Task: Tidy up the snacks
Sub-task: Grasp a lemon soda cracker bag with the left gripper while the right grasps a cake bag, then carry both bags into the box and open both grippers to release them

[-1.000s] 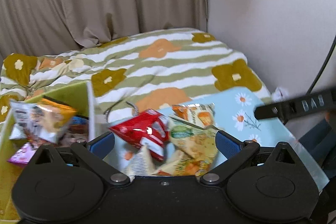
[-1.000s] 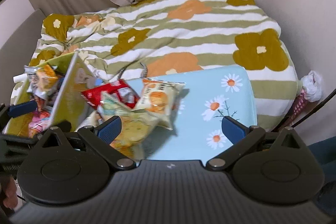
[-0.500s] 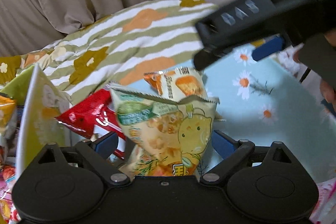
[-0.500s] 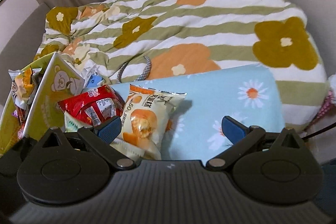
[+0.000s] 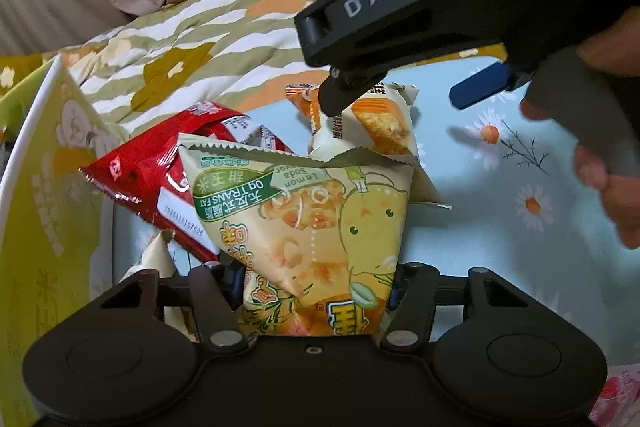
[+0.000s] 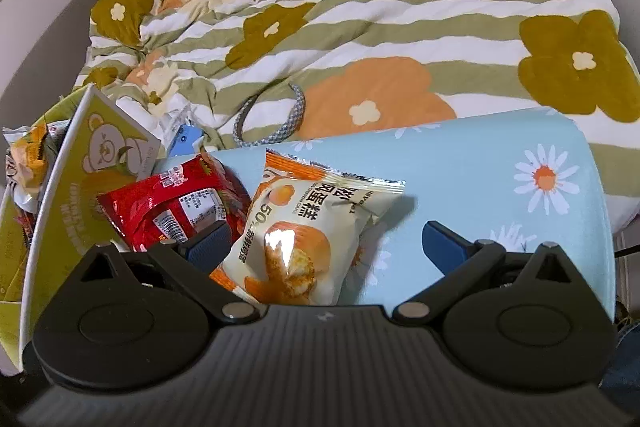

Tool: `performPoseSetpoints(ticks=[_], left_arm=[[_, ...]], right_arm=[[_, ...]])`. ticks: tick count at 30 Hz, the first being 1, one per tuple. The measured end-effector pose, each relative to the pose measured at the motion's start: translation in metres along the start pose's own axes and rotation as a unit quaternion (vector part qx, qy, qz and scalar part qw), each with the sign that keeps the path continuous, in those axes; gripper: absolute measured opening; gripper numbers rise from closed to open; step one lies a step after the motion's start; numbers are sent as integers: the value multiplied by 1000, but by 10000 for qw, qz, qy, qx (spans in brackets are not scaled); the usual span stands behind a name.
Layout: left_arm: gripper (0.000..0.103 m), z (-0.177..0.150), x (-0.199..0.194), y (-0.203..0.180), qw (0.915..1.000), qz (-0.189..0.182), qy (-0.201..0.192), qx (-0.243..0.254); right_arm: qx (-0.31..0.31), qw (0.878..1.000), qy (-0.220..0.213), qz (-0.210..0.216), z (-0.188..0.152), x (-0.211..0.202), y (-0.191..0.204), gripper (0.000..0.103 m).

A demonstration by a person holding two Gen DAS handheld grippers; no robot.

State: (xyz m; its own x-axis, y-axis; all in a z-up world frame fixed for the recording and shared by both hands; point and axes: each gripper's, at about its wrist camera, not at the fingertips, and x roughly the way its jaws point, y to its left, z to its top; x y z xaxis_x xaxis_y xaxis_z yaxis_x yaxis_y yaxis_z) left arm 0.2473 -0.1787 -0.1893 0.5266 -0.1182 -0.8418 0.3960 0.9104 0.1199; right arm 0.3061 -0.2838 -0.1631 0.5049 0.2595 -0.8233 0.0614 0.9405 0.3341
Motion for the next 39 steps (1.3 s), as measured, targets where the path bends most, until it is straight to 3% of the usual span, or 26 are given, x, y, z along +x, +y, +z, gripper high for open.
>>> performPoseSetpoints(ticks=[7, 17, 20, 21, 27, 39], left_arm=[[62, -3, -11, 8, 9992, -40, -13, -395], [62, -4, -11, 13, 9984, -116, -31, -559], [62, -4, -11, 13, 9983, -115, -40, -578], [62, -5, -12, 13, 9983, -119, -38, -578], [62, -4, -15, 16, 9981, -139, -38, -606], [61, 10, -47, 5, 9972, -288, -400, -561]], right_arm=[[3, 9999, 125, 44, 2, 14, 11, 103], [-31, 9996, 255, -131, 1, 35, 20, 103], [-46, 9993, 353, -109, -3, 41, 18, 86], [-63, 9993, 337, -113, -4, 40, 17, 86], [-151, 9991, 275, -294, -9, 28, 11, 78], [-60, 9986, -149, -496, -16, -34, -6, 77]])
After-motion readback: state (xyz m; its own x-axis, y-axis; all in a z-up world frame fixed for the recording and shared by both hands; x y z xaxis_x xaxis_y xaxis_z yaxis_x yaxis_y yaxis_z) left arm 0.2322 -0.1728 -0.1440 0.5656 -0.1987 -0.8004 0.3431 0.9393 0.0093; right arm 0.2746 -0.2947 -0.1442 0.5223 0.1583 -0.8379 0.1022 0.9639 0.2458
